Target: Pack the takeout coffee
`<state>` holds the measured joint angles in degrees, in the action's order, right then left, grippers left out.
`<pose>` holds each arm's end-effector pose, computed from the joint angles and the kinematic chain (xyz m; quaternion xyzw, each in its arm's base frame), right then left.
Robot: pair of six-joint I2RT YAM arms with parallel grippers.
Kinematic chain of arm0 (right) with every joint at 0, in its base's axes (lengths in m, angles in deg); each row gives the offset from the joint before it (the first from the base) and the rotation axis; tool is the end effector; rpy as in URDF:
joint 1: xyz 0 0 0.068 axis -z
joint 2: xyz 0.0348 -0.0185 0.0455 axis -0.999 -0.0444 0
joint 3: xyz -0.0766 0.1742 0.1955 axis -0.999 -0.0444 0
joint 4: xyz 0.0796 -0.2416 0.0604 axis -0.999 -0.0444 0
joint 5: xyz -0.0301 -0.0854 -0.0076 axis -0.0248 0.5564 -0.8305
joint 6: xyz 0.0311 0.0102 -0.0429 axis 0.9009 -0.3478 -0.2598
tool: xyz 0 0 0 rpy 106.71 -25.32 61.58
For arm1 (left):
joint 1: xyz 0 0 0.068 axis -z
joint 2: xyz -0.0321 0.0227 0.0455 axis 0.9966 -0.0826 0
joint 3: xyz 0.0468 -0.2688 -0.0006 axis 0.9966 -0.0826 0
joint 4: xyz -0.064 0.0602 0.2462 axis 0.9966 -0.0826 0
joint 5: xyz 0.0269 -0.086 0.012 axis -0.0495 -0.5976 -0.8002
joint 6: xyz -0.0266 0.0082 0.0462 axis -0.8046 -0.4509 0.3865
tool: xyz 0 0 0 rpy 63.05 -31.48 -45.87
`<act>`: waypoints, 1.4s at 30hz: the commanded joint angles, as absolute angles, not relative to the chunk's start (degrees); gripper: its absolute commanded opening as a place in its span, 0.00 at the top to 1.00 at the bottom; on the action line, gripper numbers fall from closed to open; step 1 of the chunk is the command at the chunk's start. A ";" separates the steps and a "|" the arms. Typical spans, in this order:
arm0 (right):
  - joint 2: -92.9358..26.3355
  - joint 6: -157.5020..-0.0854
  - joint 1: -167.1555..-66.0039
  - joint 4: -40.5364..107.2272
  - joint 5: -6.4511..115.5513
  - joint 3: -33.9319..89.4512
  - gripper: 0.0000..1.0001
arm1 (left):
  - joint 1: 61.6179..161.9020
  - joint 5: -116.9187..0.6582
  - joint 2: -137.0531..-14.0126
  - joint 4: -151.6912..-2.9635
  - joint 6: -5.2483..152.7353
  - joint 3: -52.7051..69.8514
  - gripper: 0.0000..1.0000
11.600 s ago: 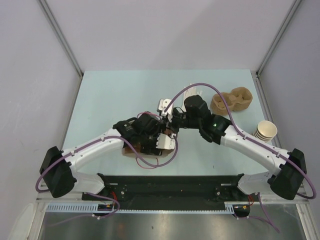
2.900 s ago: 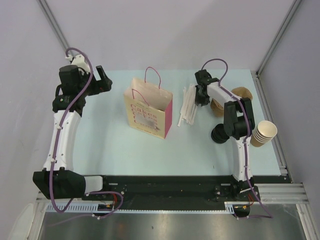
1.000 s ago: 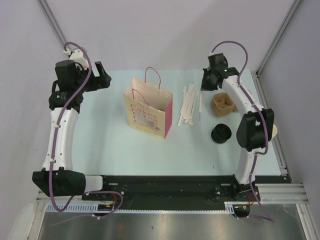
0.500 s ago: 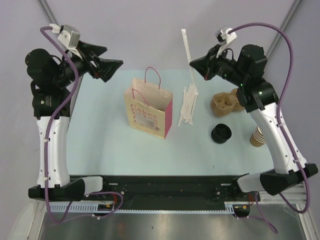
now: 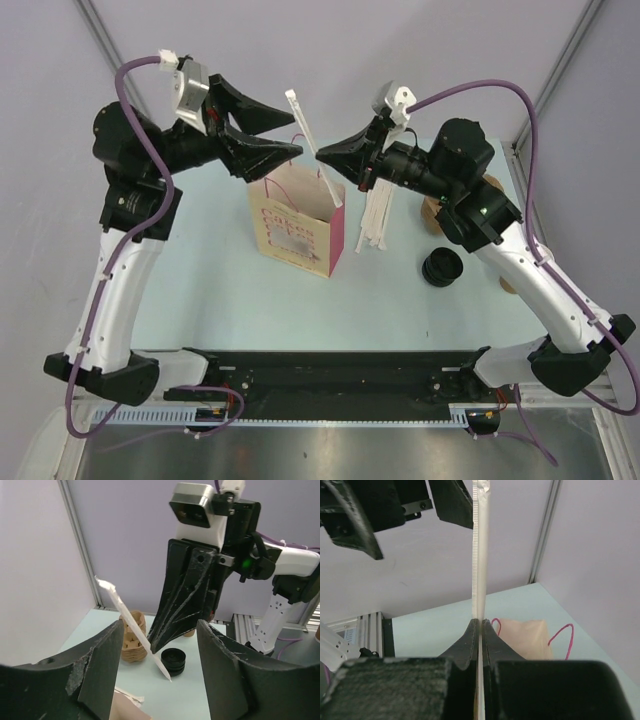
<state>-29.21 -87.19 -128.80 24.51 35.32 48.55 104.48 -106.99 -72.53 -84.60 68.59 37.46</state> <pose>0.1963 0.1944 0.5271 -0.3944 0.5167 0.3938 0.6499 0.1903 -0.0981 0.5723 0.4101 0.4729 -0.4761 0.6177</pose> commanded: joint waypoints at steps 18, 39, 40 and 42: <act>-29.21 -86.40 -130.52 31.75 36.26 47.66 1.00 | 106.97 -105.24 -77.47 -78.20 62.12 40.29 0.99; -24.64 -84.38 -116.47 22.52 36.44 46.17 0.06 | 101.87 -103.66 -84.85 -109.30 103.68 48.38 1.00; -24.64 -84.29 -116.11 22.25 36.09 46.17 0.06 | 101.78 -103.48 -85.29 -109.92 106.48 48.12 1.00; -24.47 -84.29 -115.32 21.64 35.65 45.82 0.05 | 101.43 -103.74 -85.82 -112.03 110.78 48.03 1.00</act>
<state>-26.26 -85.18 -116.64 22.83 37.04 46.27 102.12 -103.36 -84.88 -105.82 97.79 46.99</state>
